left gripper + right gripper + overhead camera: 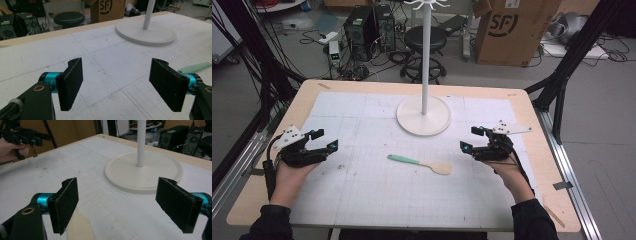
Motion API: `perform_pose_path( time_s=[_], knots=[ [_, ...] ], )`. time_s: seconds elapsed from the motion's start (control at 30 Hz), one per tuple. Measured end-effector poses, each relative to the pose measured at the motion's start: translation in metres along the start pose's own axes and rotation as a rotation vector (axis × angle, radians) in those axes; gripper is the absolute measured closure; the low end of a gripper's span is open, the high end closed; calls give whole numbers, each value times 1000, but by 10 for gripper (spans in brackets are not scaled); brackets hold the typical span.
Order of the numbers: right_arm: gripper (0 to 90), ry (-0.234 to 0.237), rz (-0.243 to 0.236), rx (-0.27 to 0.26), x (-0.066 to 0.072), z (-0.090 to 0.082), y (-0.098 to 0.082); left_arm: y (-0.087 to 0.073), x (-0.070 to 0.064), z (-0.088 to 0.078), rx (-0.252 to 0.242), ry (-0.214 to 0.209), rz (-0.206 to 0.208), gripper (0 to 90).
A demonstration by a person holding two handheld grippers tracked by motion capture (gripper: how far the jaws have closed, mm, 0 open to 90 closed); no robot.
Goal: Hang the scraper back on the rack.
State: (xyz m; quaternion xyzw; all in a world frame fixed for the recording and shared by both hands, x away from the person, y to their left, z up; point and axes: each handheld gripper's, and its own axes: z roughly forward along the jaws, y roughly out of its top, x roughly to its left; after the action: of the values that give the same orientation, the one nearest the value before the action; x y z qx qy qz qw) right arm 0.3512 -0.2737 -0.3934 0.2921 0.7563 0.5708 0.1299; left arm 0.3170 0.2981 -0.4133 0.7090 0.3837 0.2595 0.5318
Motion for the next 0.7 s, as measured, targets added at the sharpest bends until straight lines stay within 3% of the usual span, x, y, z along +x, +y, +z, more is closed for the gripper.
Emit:
perform_pose_path(
  time_s=[0.13, 0.23, 0.4, 0.7],
  knots=[
    [179, 36, -27, 32, 7, 15, 5, 0, -1, 1, 6, -1, 0, 277],
    [179, 78, -70, 87, 18, 36, 7, -1, -1, 2, 11, 1, 0, 277],
    [187, 118, -83, 150, 30, 60, 6, -1, -2, 3, 22, -3, 10, 278],
    [271, 152, -133, 222, 45, 88, 3, -2, -4, 5, 33, -12, 20, 279]
  ],
)
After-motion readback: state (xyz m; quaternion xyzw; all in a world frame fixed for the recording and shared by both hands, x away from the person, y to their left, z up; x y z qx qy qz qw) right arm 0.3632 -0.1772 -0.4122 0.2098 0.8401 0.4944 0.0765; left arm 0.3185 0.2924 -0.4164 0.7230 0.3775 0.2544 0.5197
